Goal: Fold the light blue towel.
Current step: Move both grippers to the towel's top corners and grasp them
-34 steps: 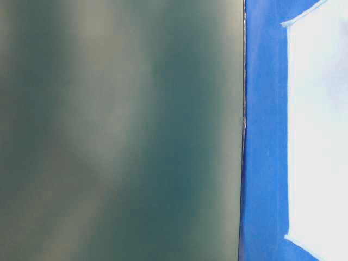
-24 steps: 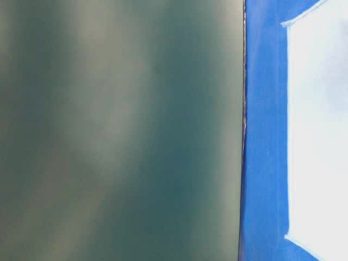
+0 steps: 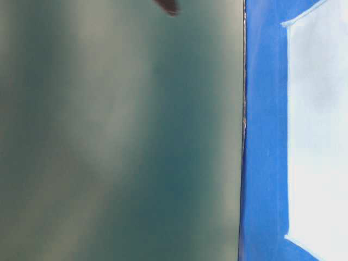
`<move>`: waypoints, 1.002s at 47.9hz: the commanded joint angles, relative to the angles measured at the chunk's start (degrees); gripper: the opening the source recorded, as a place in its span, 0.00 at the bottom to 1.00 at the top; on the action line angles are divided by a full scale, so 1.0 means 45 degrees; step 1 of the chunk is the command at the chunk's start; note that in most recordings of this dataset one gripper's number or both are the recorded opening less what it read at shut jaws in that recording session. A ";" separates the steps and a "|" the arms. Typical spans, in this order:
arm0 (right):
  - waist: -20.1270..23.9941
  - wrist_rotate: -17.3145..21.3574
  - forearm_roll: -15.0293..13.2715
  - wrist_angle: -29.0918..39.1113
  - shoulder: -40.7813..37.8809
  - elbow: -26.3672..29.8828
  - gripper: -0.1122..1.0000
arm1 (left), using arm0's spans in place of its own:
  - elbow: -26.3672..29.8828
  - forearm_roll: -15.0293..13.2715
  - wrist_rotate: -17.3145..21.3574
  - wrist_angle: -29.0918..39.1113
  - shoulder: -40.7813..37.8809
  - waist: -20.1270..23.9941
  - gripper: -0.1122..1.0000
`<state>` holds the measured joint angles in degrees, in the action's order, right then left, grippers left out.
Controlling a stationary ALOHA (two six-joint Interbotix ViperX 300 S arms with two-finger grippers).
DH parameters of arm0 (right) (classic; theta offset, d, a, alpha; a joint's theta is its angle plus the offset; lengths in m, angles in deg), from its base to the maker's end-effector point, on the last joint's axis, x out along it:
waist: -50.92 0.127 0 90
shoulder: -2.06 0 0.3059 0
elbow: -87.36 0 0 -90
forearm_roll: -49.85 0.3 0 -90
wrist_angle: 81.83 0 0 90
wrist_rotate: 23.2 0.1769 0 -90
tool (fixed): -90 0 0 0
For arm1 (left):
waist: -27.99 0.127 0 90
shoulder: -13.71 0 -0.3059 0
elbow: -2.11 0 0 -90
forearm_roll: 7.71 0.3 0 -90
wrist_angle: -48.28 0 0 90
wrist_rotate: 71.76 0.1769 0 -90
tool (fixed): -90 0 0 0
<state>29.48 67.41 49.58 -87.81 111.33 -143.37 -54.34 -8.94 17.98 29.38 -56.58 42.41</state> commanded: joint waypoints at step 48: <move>-0.1621 -0.0117 -0.0039 -0.0469 -0.7383 0.1973 0.60 | 0.1738 -0.0020 0.0625 -0.2402 -0.8398 0.2578 0.86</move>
<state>22.27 67.06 49.50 -89.66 77.93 -135.11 -47.13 -8.94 20.70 17.96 -94.81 53.83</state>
